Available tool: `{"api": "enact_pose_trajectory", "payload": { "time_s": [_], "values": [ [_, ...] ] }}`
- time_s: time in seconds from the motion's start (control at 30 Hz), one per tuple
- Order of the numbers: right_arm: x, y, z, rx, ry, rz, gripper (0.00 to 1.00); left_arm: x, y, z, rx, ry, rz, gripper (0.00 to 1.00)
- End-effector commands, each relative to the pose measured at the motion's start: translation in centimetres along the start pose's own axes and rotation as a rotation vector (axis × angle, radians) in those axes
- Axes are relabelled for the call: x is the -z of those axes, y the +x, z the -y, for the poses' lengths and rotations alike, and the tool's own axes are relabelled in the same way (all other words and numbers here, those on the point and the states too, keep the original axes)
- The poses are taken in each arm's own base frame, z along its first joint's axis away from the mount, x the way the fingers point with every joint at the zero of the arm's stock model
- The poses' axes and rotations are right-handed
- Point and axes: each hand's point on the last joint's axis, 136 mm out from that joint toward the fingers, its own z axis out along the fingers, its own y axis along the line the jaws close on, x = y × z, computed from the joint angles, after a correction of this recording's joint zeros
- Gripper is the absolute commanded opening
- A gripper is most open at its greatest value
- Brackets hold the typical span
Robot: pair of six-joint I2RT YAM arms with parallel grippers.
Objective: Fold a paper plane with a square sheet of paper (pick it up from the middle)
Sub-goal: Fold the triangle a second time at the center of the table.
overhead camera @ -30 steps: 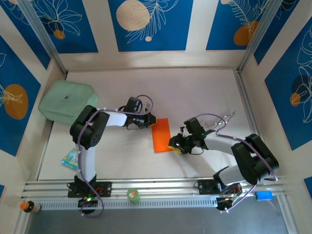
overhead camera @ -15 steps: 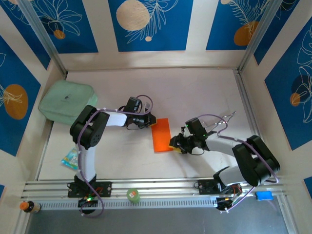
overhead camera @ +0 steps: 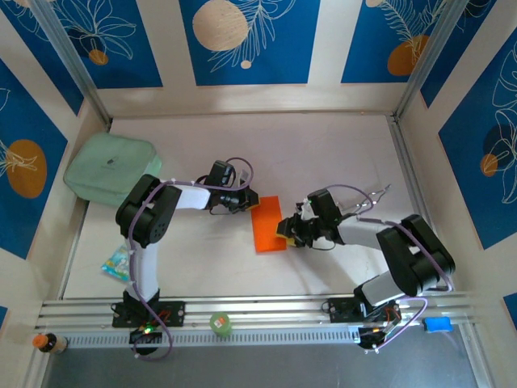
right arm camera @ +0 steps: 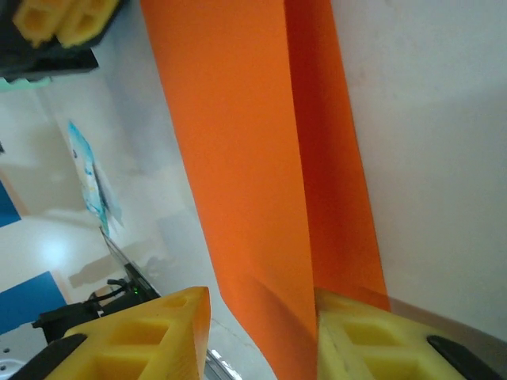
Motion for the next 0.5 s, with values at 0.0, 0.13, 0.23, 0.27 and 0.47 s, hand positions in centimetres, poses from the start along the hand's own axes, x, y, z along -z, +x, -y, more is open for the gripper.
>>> {"api": "enact_pose_trajectory", "payload": {
  "time_s": [0.0, 0.13, 0.23, 0.27, 0.47],
  "values": [
    [-0.1, -0.8, -1.5, 0.041, -0.07, -0.023, 0.36, -0.5, 1.6, -2.9, 0.069, -0.071, -0.058, 0.1],
    [-0.3, -1.7, -1.6, 0.035, -0.098, -0.027, 0.36, -0.4, 1.5, -2.5, 0.061, -0.061, -0.059, 0.1],
    [-0.6, -2.1, -1.4, 0.036, -0.104, -0.034, 0.33, -0.4, 1.3, -1.6, 0.042, -0.035, -0.06, 0.12],
    [-0.7, -2.2, -1.3, 0.033, -0.102, -0.033, 0.32, -0.3, 1.2, -1.2, 0.032, -0.025, -0.061, 0.12],
    [-1.4, -2.8, -0.5, 0.016, -0.089, -0.037, 0.15, 1.4, 0.3, 2.1, -0.042, 0.012, -0.02, 0.27]
  ]
}}
